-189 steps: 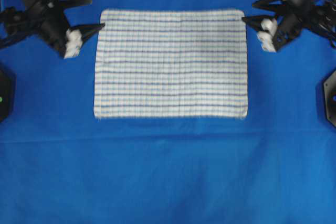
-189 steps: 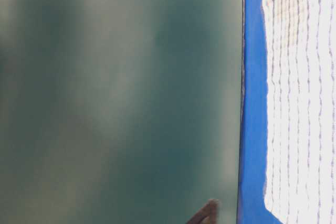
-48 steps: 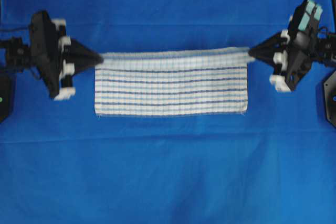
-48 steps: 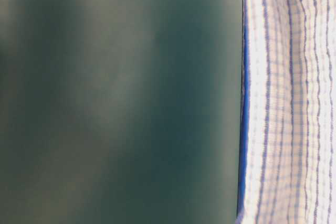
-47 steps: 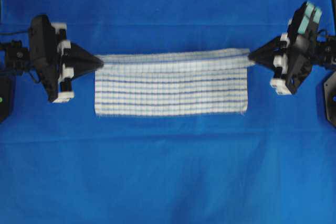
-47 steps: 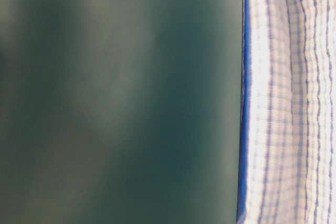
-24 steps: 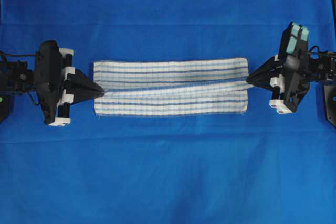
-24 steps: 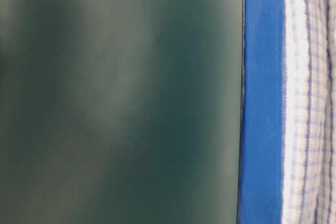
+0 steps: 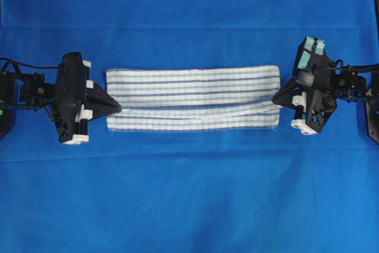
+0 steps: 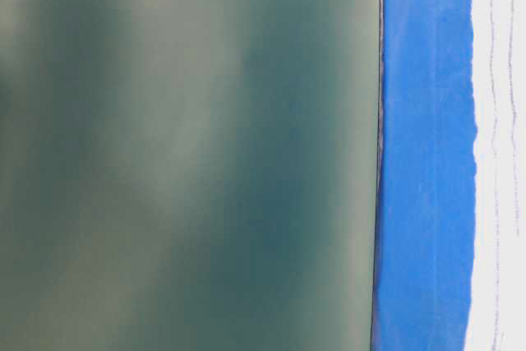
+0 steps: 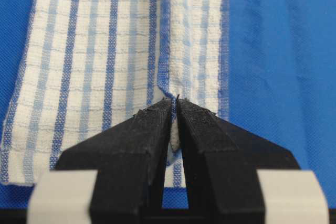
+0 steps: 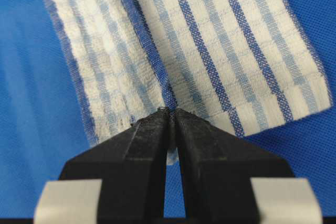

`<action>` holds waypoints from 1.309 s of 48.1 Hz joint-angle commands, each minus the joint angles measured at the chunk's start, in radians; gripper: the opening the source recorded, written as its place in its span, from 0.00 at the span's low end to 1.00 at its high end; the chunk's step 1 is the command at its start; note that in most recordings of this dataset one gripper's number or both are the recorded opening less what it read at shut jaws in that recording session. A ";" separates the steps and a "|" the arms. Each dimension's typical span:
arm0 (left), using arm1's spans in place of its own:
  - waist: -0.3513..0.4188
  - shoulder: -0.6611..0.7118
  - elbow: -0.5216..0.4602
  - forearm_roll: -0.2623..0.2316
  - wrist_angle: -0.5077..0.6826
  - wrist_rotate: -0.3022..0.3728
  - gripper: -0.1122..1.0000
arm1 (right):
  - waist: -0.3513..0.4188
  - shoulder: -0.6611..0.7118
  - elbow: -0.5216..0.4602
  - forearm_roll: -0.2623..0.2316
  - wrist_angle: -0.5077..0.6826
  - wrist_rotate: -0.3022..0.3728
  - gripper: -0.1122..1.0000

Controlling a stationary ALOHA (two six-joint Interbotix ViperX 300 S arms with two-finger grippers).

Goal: Fold the blue towel.
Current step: 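Open both grippers to release the folded edge, then grasp the folded towel's left and right ends with both grippers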

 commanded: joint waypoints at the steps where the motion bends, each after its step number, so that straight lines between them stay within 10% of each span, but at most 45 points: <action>1: 0.012 -0.006 -0.014 -0.002 -0.003 -0.002 0.13 | 0.002 0.011 -0.031 0.003 -0.003 0.003 0.17; 8: 0.014 -0.011 -0.014 -0.002 -0.003 -0.002 0.16 | 0.002 0.014 -0.040 0.003 -0.006 0.002 0.35; 14: 0.017 -0.025 -0.015 -0.002 -0.003 0.000 0.42 | 0.002 0.002 -0.043 0.003 0.002 0.002 0.65; 23: 0.061 -0.086 -0.021 -0.002 0.041 0.014 0.84 | -0.020 -0.054 -0.046 -0.011 0.023 -0.009 0.59; 38: 0.178 -0.115 -0.032 -0.002 0.086 0.018 0.76 | -0.181 -0.078 -0.044 -0.052 0.044 -0.014 0.60; 63: 0.225 0.084 -0.091 -0.002 0.081 0.020 0.76 | -0.242 0.089 -0.087 -0.092 -0.009 -0.014 0.59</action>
